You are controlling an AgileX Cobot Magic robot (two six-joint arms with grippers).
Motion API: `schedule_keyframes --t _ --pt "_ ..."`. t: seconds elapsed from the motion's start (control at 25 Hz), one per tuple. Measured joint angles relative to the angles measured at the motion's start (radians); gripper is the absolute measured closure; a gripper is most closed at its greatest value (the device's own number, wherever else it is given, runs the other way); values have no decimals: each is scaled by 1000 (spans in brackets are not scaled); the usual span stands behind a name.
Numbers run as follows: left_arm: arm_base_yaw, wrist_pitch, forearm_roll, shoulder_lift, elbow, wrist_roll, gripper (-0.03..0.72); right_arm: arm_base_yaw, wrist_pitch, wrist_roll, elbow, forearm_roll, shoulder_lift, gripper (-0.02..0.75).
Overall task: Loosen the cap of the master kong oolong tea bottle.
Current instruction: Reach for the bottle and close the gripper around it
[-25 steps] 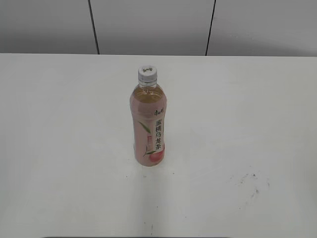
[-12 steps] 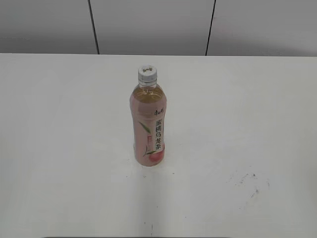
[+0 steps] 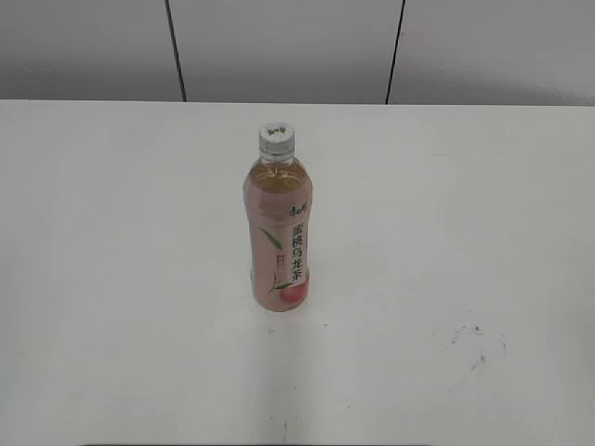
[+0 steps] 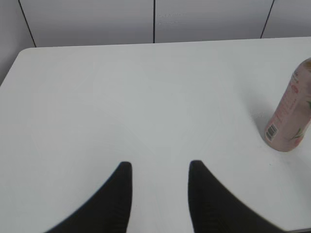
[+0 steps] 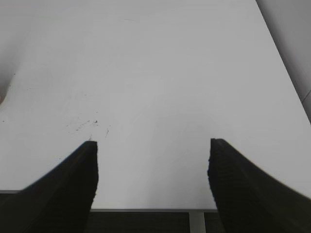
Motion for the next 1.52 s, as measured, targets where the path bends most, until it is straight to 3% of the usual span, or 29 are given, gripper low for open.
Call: schedule_keyframes --t 0.36,0.56,0.72,0.92,1.2,1.52 --pt "0 -75 -2 0 -13 20 449 0 0 0 0 0 0 204" --pt "0 -350 3 0 6 37 449 0 0 0 0 0 0 204" --pt "0 -573 -44 52 92 39 449 0 0 0 0 0 0 204" --pt "0 -867 -130 192 212 39 449 0 0 0 0 0 0 204" --pt "0 -1038 -166 488 290 39 449 0 0 0 0 0 0 204" --pt "0 -1302 -114 781 337 -4 453 0 0 0 0 0 0 204"
